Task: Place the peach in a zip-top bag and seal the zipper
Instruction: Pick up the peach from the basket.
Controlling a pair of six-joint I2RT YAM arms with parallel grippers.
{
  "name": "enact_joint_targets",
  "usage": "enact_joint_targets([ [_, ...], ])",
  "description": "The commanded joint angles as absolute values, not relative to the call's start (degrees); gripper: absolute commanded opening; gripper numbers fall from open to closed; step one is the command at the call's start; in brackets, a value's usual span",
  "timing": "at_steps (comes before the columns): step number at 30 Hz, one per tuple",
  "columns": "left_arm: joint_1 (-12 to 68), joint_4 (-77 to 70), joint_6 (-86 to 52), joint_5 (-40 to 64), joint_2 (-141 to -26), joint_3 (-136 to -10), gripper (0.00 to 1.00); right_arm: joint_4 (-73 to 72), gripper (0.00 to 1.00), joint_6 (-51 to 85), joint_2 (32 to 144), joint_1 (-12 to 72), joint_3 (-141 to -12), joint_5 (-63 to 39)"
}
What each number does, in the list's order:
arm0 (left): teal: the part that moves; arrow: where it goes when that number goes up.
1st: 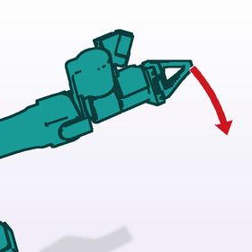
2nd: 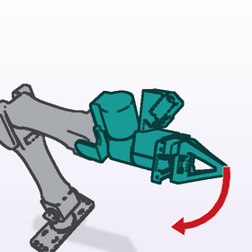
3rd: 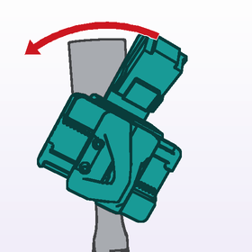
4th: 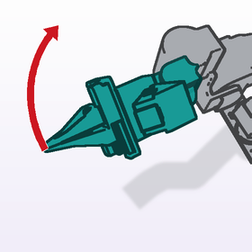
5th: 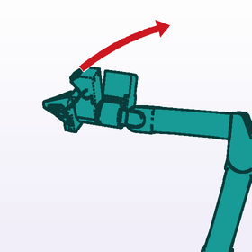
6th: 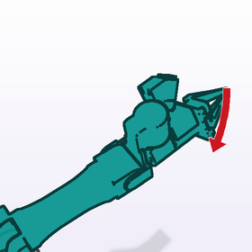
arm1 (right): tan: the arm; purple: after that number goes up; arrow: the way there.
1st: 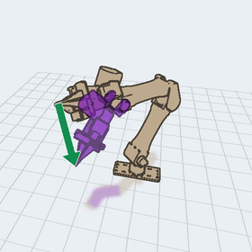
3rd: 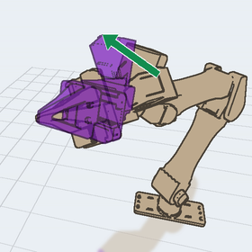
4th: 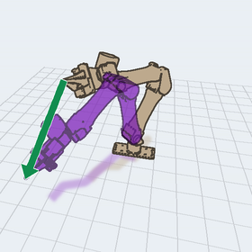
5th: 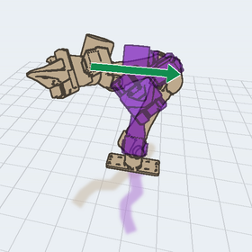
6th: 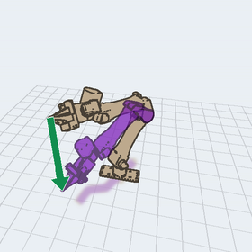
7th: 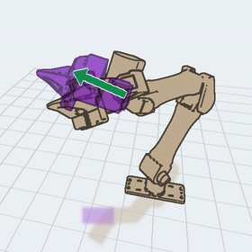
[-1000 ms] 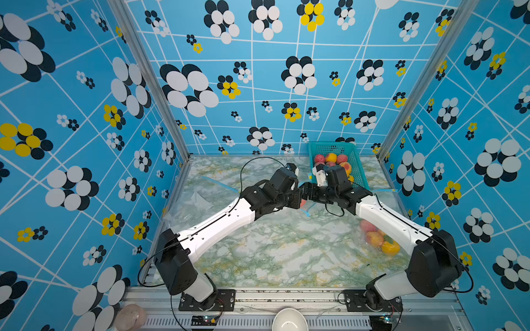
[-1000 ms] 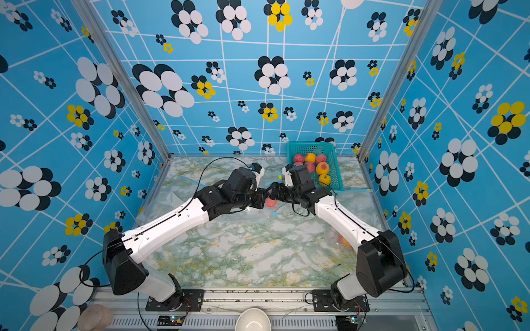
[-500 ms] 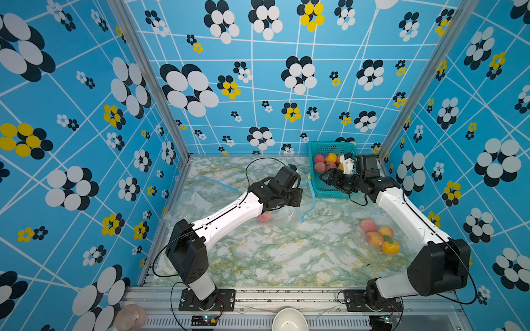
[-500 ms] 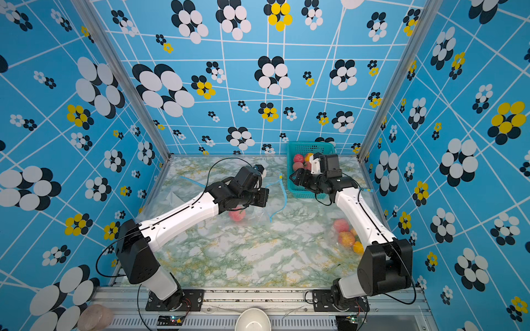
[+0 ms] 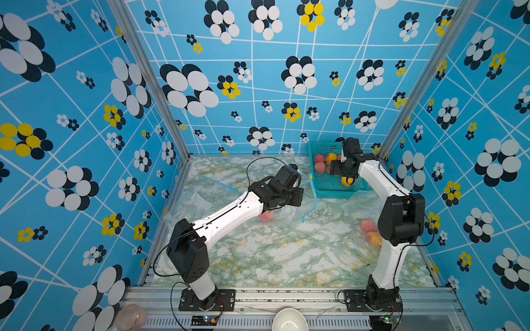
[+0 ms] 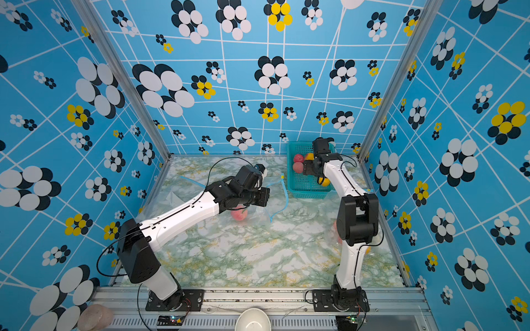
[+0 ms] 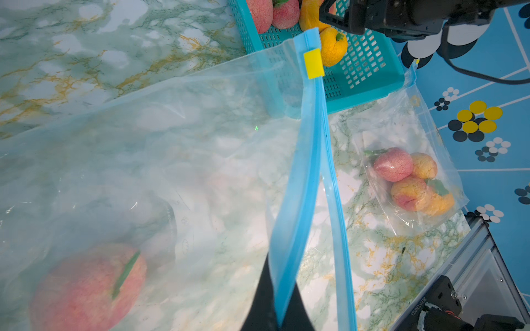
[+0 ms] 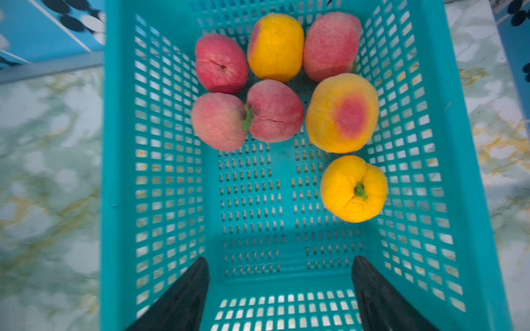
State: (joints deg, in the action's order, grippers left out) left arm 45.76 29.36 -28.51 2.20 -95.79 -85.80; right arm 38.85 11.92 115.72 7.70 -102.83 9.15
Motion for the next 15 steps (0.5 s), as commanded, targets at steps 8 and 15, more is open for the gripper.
enact_joint_targets([
  [8, 45.56, 29.09, -27.91, 2.27, -94.88, -85.52, 0.00, 46.05, 0.81, 5.42, 126.45, 4.51, -111.85, 19.09],
  [15, 45.77, 28.00, -28.27, 2.55, -94.92, -85.01, 0.00, 46.57, 0.81, 5.30, 131.38, 3.80, -114.80, 19.22],
])
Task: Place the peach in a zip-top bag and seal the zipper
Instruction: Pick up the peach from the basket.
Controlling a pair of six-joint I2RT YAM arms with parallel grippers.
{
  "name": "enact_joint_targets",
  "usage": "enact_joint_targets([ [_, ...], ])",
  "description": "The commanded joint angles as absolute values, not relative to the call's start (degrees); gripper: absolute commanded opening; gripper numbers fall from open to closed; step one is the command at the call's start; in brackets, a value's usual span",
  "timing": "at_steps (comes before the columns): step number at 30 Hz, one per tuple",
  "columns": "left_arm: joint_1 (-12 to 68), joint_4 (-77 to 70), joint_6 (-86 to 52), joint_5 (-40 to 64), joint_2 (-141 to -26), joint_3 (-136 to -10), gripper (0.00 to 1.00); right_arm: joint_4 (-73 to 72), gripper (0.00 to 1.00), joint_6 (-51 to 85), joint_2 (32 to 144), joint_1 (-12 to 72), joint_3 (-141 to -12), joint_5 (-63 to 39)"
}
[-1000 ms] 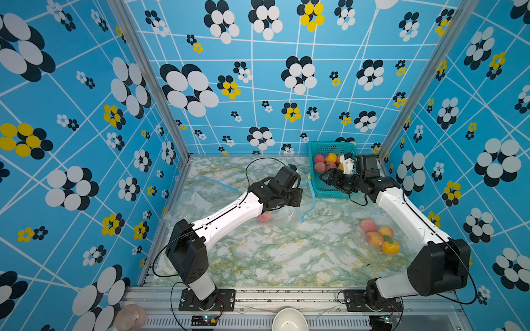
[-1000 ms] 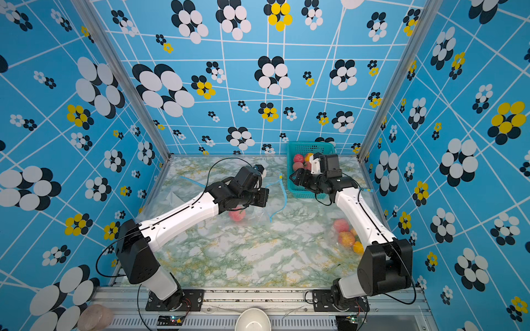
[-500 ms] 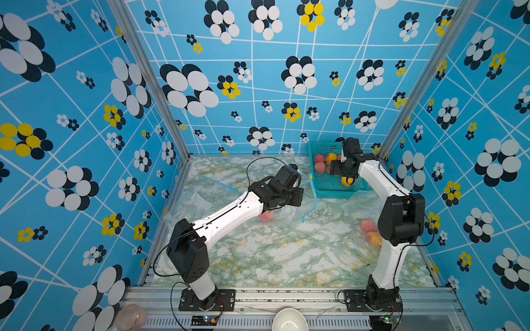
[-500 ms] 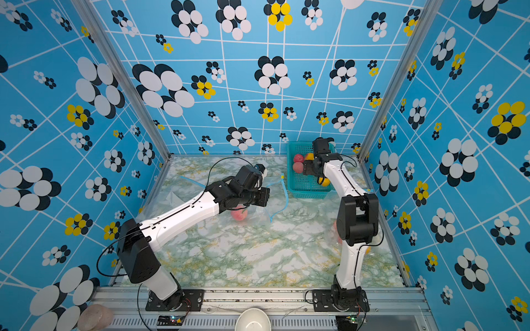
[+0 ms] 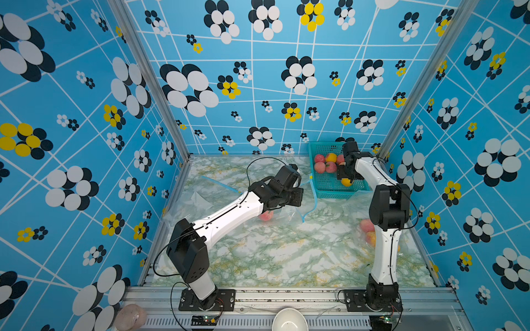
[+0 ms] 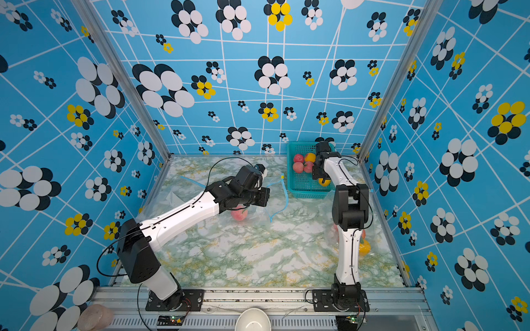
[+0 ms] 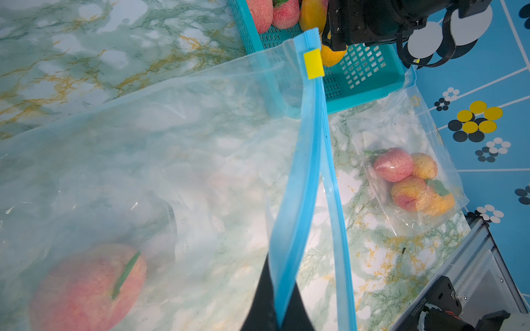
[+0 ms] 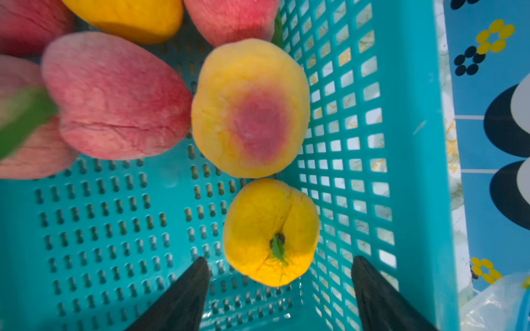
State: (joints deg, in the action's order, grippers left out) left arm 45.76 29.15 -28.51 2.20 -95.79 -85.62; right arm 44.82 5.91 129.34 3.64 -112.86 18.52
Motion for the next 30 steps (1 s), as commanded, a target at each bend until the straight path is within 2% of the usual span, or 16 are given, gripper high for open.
enact_joint_targets([
  [1, 45.79, 27.98, -28.31, 2.55, -94.88, -84.99, 0.00, 46.57, 0.81, 5.51, 132.08, 3.74, -114.97, 18.97],
  [10, 46.05, 28.26, -28.40, 2.03, -94.65, -85.08, 0.00, 47.35, 0.76, 6.05, 134.49, 3.76, -115.26, 16.21],
  [16, 46.26, 28.01, -28.65, 2.27, -95.44, -85.68, 0.00, 45.96, 0.70, 6.97, 128.93, 3.78, -112.53, 10.77],
  [25, 46.48, 27.86, -28.48, 1.91, -95.33, -86.02, 0.00, 43.20, 0.67, 9.70, 118.96, 3.76, -107.71, -1.57],
  [30, 46.56, 27.95, -28.48, 1.47, -94.68, -85.54, 0.00, 41.67, 0.67, 10.56, 115.55, 3.73, -104.58, -4.30],
])
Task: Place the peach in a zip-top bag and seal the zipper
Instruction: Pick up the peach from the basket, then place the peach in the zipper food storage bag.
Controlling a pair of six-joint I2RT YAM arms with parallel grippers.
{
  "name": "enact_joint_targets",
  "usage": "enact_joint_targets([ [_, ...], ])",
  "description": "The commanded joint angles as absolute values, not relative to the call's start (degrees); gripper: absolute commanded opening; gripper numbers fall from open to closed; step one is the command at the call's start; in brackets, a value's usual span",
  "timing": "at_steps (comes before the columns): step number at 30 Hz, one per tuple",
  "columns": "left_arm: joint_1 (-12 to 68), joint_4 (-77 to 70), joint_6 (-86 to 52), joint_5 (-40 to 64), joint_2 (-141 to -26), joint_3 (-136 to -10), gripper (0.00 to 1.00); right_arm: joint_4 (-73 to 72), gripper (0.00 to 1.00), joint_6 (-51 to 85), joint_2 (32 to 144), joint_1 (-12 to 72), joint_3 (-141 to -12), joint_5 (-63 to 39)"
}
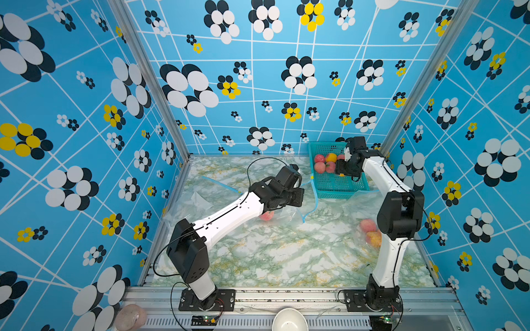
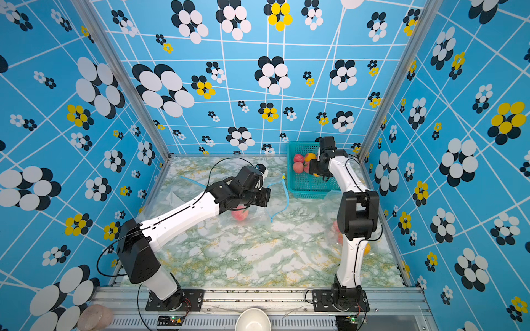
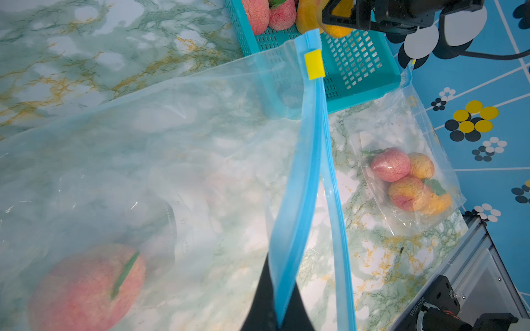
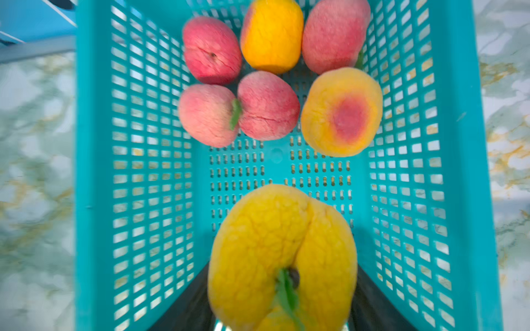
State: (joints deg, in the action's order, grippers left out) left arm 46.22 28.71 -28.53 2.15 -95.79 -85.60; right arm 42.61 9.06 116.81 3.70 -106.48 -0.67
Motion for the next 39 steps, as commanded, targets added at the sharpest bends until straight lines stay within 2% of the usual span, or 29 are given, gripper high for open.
enact_joint_targets([
  [1, 46.58, 27.99, -28.57, 1.46, -94.58, -85.44, 0.00, 41.65, 0.66, 10.60, 115.28, 3.73, -104.16, -4.39],
  [8, 46.60, 27.90, -28.70, 0.66, -93.96, -85.08, 0.00, 42.03, 0.65, 11.74, 112.35, 4.10, -102.29, -7.30],
  [17, 45.86, 27.67, -28.83, 1.09, -95.04, -85.80, 0.00, 33.60, 0.67, 16.74, 91.72, 10.87, -82.82, -14.51],
  [25, 45.79, 26.97, -28.92, 2.42, -95.81, -86.57, 0.00, 31.49, 0.66, 18.88, 81.24, 15.16, -73.49, -19.33],
  [39, 45.88, 26.68, -29.09, 2.79, -95.06, -86.82, 0.00, 29.89, 0.67, 21.83, 72.23, 23.79, -64.54, -22.28],
])
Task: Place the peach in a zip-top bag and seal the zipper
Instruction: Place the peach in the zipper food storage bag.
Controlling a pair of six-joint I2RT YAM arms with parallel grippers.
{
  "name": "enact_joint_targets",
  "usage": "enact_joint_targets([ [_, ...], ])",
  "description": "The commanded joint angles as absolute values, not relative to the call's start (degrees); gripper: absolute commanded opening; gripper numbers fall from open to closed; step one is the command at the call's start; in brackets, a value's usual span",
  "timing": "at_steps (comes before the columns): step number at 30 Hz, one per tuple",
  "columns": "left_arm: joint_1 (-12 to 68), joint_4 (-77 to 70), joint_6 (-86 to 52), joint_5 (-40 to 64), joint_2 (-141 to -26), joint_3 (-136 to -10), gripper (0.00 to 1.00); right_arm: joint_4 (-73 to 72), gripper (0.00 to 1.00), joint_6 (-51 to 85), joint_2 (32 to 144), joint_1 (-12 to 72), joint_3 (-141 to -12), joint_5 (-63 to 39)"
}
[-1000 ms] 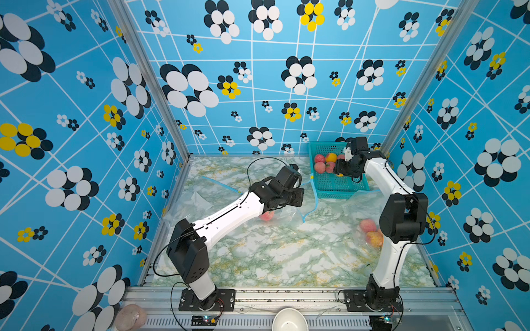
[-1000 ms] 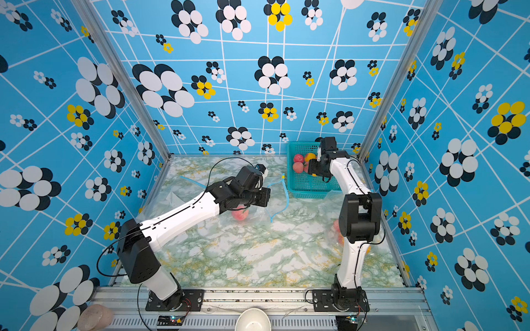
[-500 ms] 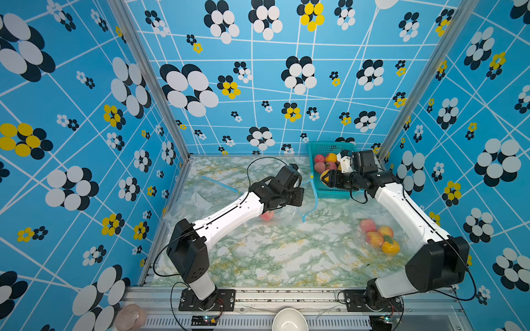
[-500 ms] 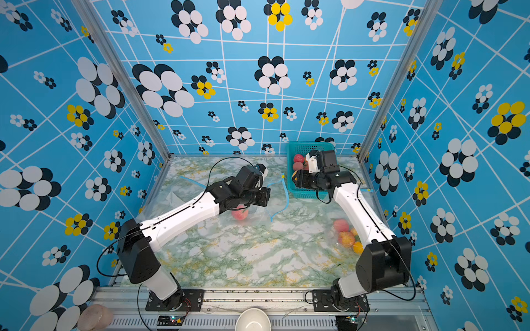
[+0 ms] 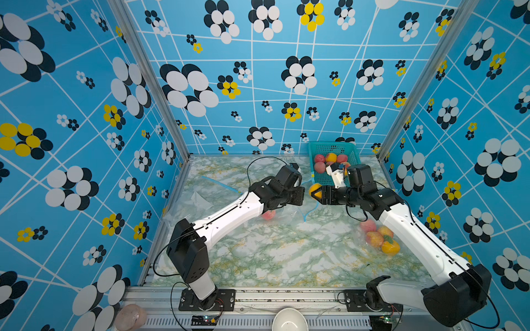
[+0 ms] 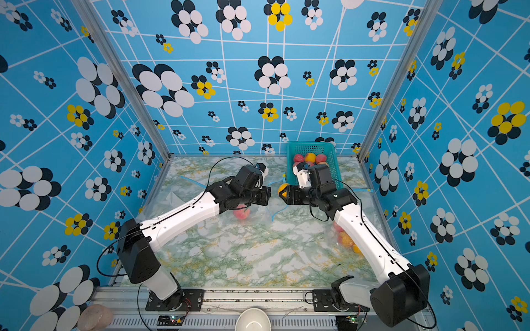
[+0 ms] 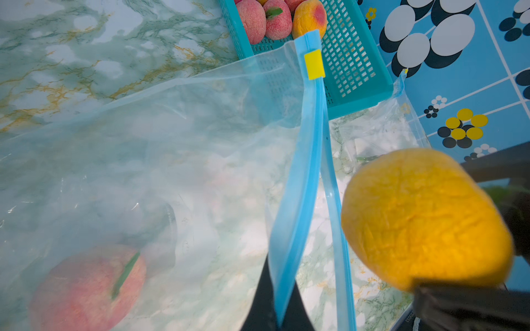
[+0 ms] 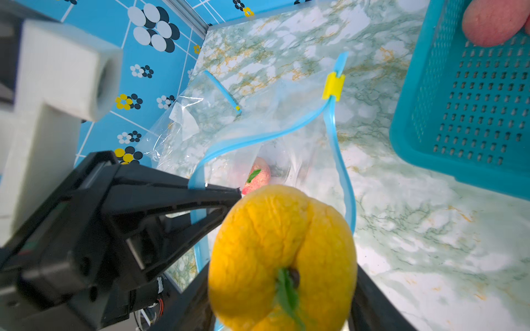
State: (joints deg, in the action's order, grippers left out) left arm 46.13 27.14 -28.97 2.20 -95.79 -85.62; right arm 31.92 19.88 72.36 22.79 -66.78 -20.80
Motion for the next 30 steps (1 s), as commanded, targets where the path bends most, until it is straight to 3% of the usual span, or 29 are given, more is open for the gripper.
enact_joint_targets([
  [1, 45.86, 26.65, -28.99, 2.95, -94.94, -86.90, 0.00, 29.14, 0.67, 21.98, 72.69, 24.20, -63.85, -22.72],
  [15, 46.70, 28.07, -28.48, 3.17, -92.82, -87.23, 0.00, 30.39, 0.79, 21.09, 80.13, 24.76, -71.11, -21.45],
  [21, 46.47, 28.28, -28.64, 2.69, -93.50, -87.08, 0.00, 27.39, 0.78, 25.65, 78.73, 12.78, -72.70, -22.31],
  [25, 46.45, 28.04, -28.70, 3.60, -94.80, -87.83, 0.00, 22.84, 0.78, 28.48, 84.14, 4.65, -75.23, -21.07],
  [30, 46.58, 28.21, -28.43, 3.49, -95.03, -88.07, 0.00, 17.26, 0.78, 34.19, 95.20, 3.60, -80.66, -16.15],
])
